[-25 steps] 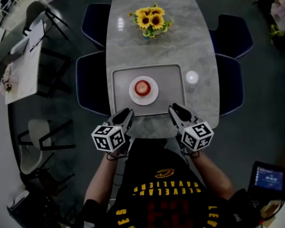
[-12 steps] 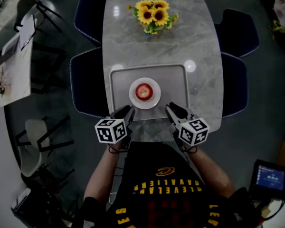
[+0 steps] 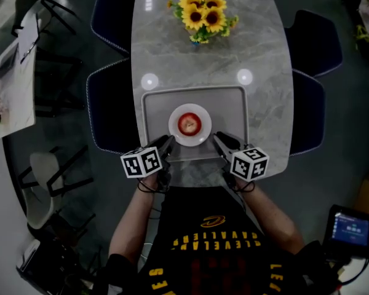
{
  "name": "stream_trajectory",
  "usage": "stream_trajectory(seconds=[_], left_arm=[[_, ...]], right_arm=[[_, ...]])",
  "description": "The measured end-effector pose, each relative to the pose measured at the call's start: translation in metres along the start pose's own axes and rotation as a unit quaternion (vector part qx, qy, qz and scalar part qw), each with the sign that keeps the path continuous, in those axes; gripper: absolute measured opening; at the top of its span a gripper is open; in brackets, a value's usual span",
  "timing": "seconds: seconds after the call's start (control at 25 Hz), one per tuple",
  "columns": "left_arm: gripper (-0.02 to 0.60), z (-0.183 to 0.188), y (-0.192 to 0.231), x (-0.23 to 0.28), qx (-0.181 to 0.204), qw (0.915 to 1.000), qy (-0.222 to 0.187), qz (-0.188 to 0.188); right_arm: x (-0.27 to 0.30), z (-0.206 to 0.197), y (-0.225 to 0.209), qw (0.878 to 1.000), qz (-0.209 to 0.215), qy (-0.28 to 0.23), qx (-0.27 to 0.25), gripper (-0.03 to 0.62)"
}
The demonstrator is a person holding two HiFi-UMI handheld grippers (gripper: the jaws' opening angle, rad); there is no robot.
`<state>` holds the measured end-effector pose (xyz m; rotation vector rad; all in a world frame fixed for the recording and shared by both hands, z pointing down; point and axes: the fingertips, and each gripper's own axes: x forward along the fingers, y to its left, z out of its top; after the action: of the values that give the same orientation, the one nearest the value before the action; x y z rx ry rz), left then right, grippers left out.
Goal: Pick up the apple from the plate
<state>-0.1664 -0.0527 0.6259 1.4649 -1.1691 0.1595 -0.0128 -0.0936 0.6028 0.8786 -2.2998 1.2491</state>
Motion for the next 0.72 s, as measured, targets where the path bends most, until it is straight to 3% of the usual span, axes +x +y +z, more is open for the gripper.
stream_trajectory(seconds=[0.24,0.72], left_arm=[[0.117,-0.001,0.007,0.01,-0.03,0.9992,0.025,-0.009],[0.117,-0.006,0.005,0.01,-0.055,0.997,0.048,-0.027]], right_arm=[[0.018,-0.013,-0.014,0.997,-0.012,0.033,0.062,0.075],[0.027,-0.021,-0.015,0.993,-0.027,0.049,0.102,0.076]])
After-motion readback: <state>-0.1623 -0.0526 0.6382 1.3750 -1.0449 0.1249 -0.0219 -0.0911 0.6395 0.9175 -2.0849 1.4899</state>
